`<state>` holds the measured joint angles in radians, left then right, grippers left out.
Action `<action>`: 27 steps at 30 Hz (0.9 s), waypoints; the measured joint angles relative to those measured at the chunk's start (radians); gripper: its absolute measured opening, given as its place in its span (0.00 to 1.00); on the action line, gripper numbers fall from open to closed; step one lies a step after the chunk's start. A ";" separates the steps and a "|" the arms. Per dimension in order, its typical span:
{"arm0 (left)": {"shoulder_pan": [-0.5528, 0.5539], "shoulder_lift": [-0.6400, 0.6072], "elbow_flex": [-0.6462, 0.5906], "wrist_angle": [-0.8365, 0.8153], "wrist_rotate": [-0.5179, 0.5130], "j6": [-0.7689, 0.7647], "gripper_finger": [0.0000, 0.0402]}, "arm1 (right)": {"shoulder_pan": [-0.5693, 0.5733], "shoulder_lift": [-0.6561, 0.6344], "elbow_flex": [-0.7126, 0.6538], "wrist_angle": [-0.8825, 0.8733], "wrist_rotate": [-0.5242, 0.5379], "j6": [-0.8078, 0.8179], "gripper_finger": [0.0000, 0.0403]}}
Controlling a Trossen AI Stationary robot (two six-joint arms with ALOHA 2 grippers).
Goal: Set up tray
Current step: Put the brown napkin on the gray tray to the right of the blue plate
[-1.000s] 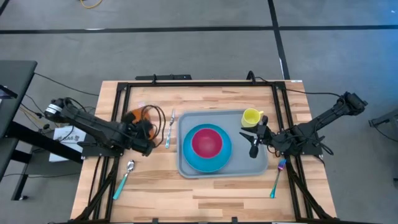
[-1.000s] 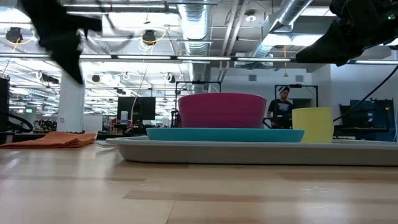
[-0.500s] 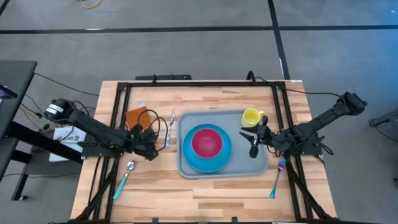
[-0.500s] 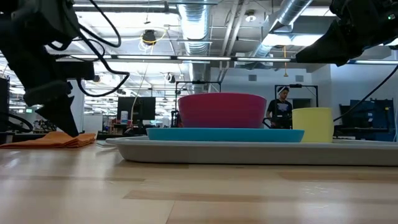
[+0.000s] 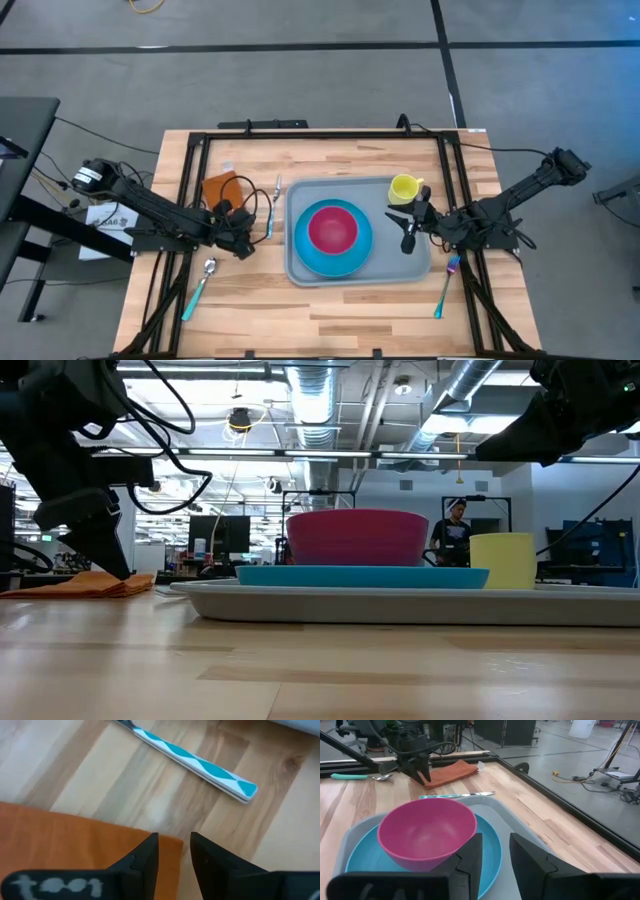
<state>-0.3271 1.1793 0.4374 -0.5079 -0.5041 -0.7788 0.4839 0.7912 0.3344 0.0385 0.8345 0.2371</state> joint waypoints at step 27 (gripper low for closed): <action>0.009 0.001 0.000 -0.003 0.016 0.145 0.48 | 0.000 0.000 0.000 0.000 -0.045 0.000 0.23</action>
<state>-0.3177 1.1805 0.4374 -0.5111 -0.4884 -0.6342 0.4835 0.7910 0.3347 0.0383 0.7898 0.2371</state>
